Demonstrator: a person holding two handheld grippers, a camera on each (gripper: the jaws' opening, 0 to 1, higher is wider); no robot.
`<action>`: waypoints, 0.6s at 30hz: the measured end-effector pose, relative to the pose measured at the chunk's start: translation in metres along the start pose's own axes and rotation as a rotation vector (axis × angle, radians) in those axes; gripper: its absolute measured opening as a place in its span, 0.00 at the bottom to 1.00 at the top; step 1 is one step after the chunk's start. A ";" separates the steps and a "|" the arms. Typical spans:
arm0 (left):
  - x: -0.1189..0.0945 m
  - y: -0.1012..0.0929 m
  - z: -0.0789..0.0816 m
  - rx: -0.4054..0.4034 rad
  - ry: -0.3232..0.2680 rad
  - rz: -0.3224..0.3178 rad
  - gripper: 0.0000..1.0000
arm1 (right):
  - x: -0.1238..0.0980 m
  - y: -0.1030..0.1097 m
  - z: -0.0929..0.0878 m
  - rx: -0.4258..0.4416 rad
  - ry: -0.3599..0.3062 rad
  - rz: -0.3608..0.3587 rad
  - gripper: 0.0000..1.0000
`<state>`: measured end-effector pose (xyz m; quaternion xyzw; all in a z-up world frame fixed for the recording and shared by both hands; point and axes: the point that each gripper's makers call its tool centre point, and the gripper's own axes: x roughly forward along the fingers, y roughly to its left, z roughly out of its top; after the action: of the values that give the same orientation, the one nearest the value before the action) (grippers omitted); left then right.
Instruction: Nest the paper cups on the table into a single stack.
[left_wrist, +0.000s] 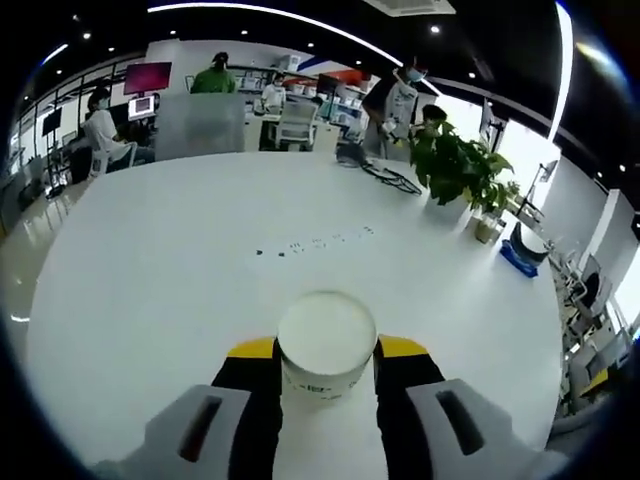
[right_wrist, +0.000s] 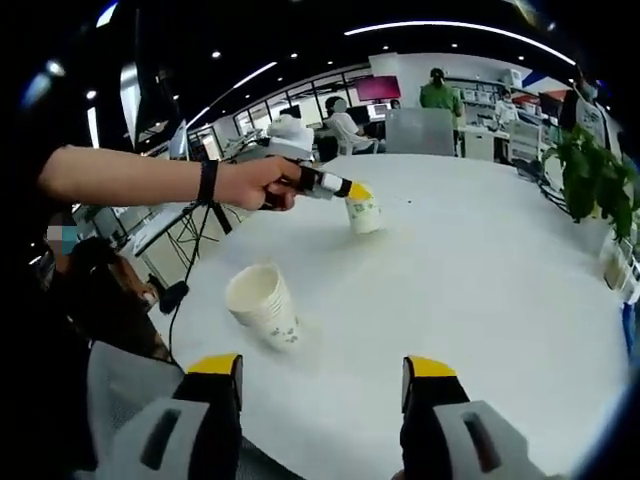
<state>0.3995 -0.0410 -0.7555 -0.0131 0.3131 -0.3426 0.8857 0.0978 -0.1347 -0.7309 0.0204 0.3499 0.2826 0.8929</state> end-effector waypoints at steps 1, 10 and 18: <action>-0.007 -0.001 -0.002 -0.011 -0.007 -0.004 0.34 | 0.006 -0.004 0.002 -0.018 0.009 0.006 0.63; -0.047 -0.017 -0.015 -0.071 -0.037 -0.032 0.34 | 0.037 -0.006 0.028 -0.058 0.020 0.034 0.57; -0.071 -0.040 -0.025 -0.077 -0.039 -0.077 0.34 | 0.066 -0.005 0.057 -0.059 -0.003 0.059 0.55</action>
<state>0.3210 -0.0237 -0.7275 -0.0659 0.3081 -0.3636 0.8767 0.1756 -0.0961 -0.7297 0.0050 0.3394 0.3188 0.8850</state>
